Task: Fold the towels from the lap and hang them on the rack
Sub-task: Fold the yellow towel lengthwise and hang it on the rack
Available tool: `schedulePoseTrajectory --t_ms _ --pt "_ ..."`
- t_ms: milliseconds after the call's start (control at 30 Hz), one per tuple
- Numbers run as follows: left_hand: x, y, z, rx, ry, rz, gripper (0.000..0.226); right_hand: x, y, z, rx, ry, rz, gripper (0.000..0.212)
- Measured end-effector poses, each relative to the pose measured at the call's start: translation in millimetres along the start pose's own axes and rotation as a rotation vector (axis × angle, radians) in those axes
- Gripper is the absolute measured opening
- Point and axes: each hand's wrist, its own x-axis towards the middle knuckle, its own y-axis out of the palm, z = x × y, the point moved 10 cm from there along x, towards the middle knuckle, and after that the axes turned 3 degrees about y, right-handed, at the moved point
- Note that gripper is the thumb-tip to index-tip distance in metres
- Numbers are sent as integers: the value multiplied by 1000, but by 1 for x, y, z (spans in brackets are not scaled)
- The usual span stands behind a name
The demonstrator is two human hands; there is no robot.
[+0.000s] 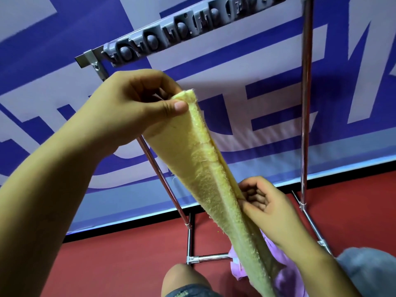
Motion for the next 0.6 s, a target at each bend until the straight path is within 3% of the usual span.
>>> schedulePoseTrajectory --t_ms 200,367,467,600 --pt "0 -5 -2 21 -23 -34 20 -1 -5 7 -96 -93 -28 38" --pt "0 -8 -5 64 -30 -66 15 -5 -2 25 -329 -299 -22 34" --pt "1 -11 -4 107 -22 -82 5 -3 0 21 -419 -294 -7 28" --pt "0 -12 -6 167 5 -73 10 2 -5 8 -365 -225 -15 25"
